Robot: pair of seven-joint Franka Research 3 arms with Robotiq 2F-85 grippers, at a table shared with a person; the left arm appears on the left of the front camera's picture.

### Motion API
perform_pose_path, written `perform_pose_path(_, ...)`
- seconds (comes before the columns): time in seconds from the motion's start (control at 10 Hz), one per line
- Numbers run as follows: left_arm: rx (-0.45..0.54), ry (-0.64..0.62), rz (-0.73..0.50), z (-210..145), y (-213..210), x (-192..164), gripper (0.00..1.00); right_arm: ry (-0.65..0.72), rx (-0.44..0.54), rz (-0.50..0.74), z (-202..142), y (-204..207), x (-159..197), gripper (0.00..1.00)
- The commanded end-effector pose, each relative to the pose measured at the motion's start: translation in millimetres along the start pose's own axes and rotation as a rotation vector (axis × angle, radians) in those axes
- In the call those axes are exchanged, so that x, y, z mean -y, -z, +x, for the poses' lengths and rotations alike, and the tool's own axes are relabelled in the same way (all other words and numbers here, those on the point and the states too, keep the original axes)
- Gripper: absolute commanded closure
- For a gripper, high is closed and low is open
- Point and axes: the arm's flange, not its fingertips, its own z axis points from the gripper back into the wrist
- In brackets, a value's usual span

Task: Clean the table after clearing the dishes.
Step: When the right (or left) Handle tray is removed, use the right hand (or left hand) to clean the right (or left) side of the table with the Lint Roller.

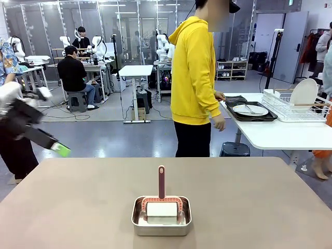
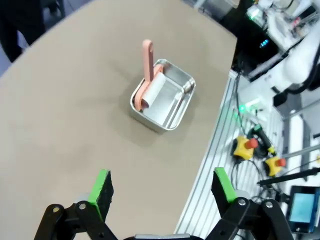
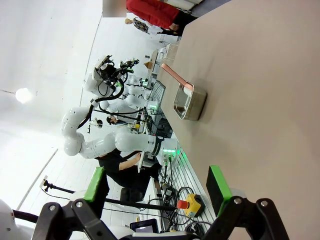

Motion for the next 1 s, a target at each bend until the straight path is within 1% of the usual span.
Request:
perform_pose_path(0.0,-0.134,0.066,0.07,31.7,42.5,-1.9,0.0,-0.006,-0.001,-0.001,-3.1,1.4,-4.8,0.0)
perform_pose_path(0.2,-0.228,0.119,0.073,55.6,90.8,2.7,0.0,-0.006,-0.001,-0.001,-3.1,1.4,-4.8,0.0)
perform_pose_path(0.3,-0.268,0.154,0.102,61.4,108.9,5.0,0.0,-0.006,-0.001,-0.001,-3.1,1.4,-4.8,0.0)
perform_pose_path(0.4,-0.281,0.165,0.098,65.0,118.2,6.8,0.0,-0.006,-0.001,-0.001,-3.1,1.4,-4.8,0.0)
perform_pose_path(0.5,-0.244,0.153,0.091,65.1,119.4,8.0,0.0,-0.006,-0.001,-0.001,-3.1,1.4,-4.8,0.0)
perform_pose_path(0.6,-0.193,0.182,0.139,62.8,111.6,9.6,0.0,-0.006,-0.001,-0.001,-3.1,1.4,-4.8,0.0)
perform_pose_path(0.7,-0.264,0.177,0.067,61.4,127.9,9.4,0.0,-0.006,-0.001,-0.001,-3.1,1.4,-4.8,0.0)
perform_pose_path(0.9,-0.264,0.177,0.067,61.4,127.9,9.4,0.0,-0.006,-0.001,-0.001,-3.1,1.4,-4.8,0.0)
